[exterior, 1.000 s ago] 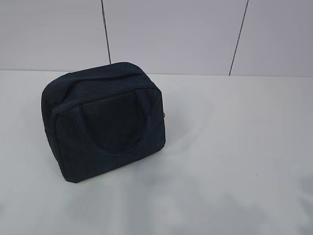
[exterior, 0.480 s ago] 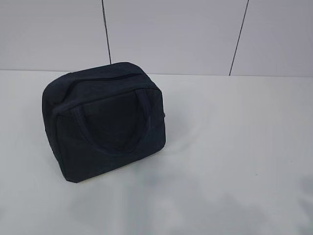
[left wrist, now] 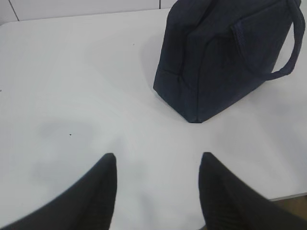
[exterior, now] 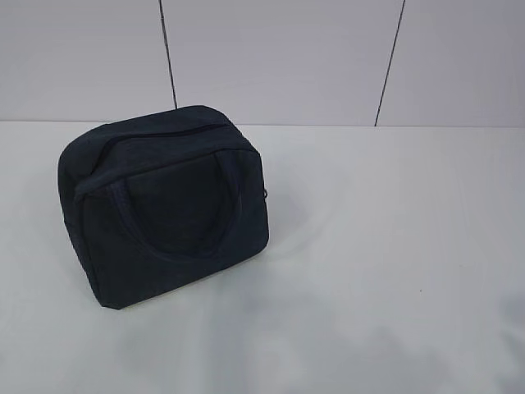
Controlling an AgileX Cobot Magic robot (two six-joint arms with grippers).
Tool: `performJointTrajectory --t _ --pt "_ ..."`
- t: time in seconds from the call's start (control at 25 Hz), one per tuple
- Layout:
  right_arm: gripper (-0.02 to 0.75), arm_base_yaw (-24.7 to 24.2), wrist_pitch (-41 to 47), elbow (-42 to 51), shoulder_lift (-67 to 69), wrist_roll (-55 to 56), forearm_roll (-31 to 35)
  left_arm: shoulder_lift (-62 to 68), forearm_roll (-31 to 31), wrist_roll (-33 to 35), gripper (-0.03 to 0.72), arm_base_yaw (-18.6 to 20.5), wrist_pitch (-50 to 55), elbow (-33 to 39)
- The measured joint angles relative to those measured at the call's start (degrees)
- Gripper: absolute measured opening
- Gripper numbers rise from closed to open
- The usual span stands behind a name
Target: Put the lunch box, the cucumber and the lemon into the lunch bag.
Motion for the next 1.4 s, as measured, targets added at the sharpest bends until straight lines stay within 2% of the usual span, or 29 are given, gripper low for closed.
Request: performJointTrajectory --t 0.08,0.28,0.44,1.4 --pt "0.386 -1.68 0.00 0.00 0.00 0.00 0.00 0.00 0.00 0.00 0.386 0.00 0.00 0.00" --pt "0.386 -9.49 0.00 0.00 0.00 0.00 0.00 0.00 0.00 -0.14 0.386 0.00 0.00 0.00" --pt "0.386 -12.53 0.00 0.00 0.00 0.00 0.00 0.00 0.00 -0.13 0.386 0.00 0.00 0.00" --pt "0.386 -12.90 0.00 0.00 0.00 0.00 0.00 0.00 0.00 -0.13 0.386 0.00 0.00 0.00"
